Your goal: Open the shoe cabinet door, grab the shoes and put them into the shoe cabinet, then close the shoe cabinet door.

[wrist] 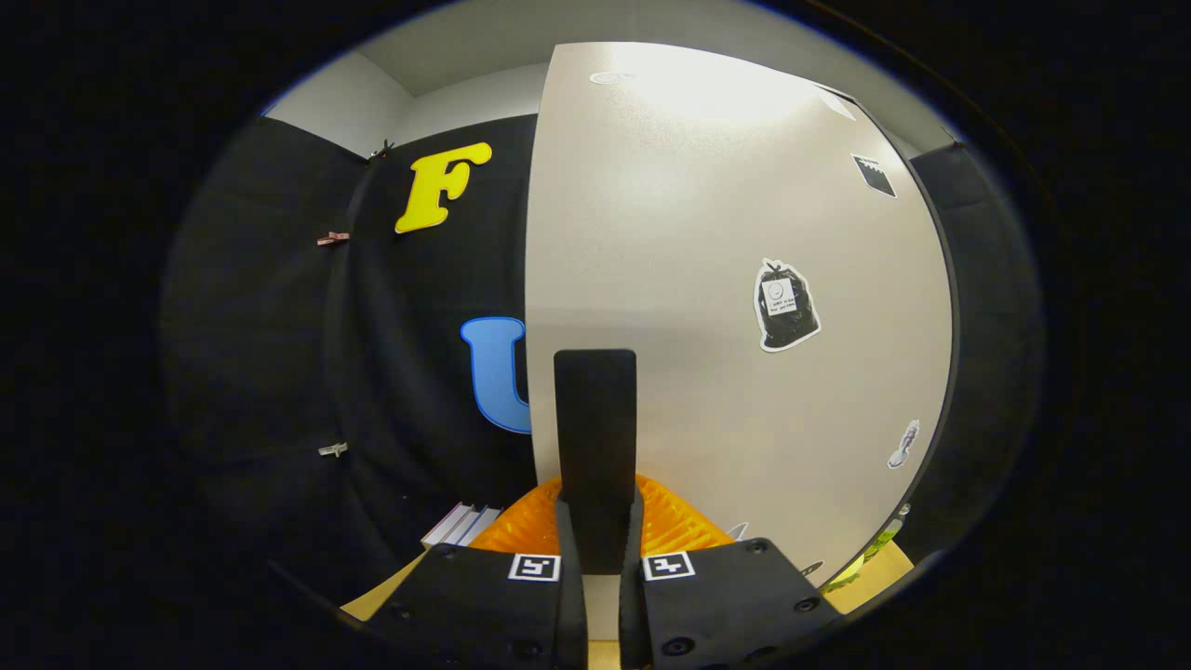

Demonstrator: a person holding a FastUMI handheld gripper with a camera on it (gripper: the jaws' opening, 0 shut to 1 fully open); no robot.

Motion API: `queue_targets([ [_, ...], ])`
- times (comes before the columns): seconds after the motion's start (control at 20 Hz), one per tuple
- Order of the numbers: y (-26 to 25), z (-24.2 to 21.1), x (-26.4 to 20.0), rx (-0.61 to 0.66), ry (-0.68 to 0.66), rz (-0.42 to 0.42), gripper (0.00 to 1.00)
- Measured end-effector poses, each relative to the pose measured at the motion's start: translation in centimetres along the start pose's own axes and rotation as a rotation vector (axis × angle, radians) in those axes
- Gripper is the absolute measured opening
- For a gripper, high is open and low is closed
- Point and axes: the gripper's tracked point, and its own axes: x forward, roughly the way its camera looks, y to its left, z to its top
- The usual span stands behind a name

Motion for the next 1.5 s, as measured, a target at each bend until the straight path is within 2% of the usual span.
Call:
queue_targets([
  [0.15, -0.9, 0.0, -4.9, 0.003, 0.008, 0.052, 0.17],
  [0.4, -3.6, 0.1, -11.9, 0.004, 0.024, 0.087, 0.17],
  [0.8, -9.3, 0.8, -18.2, 0.025, 0.042, 0.094, 0.17],
  [1.1, -15.2, 0.8, -22.0, 0.040, 0.037, -0.017, 0.16],
  [1.3, -19.0, 1.0, -23.2, 0.032, 0.033, -0.125, 0.16],
  [1.5, -21.2, 1.4, -24.0, 0.034, 0.029, -0.195, 0.16],
])
